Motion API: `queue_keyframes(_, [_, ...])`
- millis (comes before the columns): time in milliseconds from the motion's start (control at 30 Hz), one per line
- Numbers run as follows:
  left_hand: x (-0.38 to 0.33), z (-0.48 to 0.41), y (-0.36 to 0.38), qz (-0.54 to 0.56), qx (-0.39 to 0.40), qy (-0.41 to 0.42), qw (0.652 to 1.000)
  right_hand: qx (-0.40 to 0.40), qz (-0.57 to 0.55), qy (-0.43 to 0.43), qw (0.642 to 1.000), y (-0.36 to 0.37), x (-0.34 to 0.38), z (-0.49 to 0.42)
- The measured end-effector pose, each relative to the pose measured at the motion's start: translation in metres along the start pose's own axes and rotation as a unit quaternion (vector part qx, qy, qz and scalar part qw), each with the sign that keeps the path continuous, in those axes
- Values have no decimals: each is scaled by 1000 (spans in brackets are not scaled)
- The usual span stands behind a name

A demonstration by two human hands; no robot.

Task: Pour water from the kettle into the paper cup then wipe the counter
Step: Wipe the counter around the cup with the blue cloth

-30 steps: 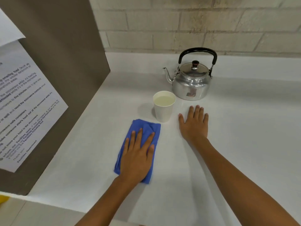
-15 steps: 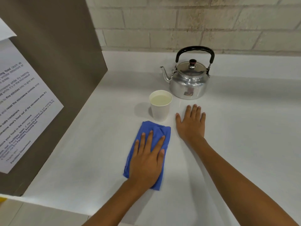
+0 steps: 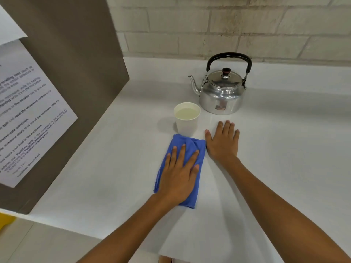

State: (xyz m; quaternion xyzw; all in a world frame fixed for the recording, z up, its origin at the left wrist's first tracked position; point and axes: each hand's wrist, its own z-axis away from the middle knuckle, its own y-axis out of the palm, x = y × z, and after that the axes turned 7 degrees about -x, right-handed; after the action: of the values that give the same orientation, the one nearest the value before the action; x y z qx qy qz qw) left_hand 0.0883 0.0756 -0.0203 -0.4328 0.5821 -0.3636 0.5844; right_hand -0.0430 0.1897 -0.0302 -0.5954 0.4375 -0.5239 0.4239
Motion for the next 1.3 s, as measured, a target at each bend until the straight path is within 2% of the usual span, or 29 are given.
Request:
queue_keyframes(33, [4, -1, -8, 62, -1, -10, 998, 4, -30, 7, 1000, -4, 0, 0])
queue_keyframes(100, [19, -5, -28, 172, -63, -30, 983, 2, -99, 32, 995, -19, 0, 4])
queue_keyframes(200, [54, -22, -49, 163, -156, -38, 974, -64, -139, 0, 988, -41, 10, 32])
queue_keyframes(267, [76, -38, -50, 106, -141, -64, 982, -70, -142, -67, 985, -47, 30, 65])
queue_keyframes(333, [88, -52, -42, 55, -101, -78, 990, -32, -127, -123, 984, -42, 55, 94])
queue_keyframes(433, [95, -67, -27, -26, -69, -55, 996, 22, -84, -120, 989, -23, 84, 114])
queue_keyframes(533, [99, -71, -20, -76, -60, -46, 994, 31, -15, -110, 993, -8, 91, 119])
queue_keyframes(633, [103, -70, -16, -95, -54, -39, 993, 30, 6, -118, 993, -8, 82, 130])
queue_keyframes(800, [104, -71, -17, -96, -49, -35, 994, -24, 37, -122, 992, -23, 29, 136])
queue_keyframes(900, [103, -70, -16, -99, -44, -34, 993, -21, 40, -71, 996, -26, -10, 102])
queue_keyframes(1000, [101, -70, -15, -104, -46, -36, 993, -12, 62, -32, 998, -20, -11, 59])
queue_keyframes(1100, [101, -70, -15, -104, -45, -33, 993, -11, 49, -88, 995, -11, 12, 44])
queue_keyframes(1200, [104, -69, -15, -105, -47, -28, 993, -1, 11, -161, 987, -10, -7, 59])
queue_keyframes(1300, [103, -69, -15, -108, -51, -28, 992, -9, -2, -148, 989, -18, -45, 55])
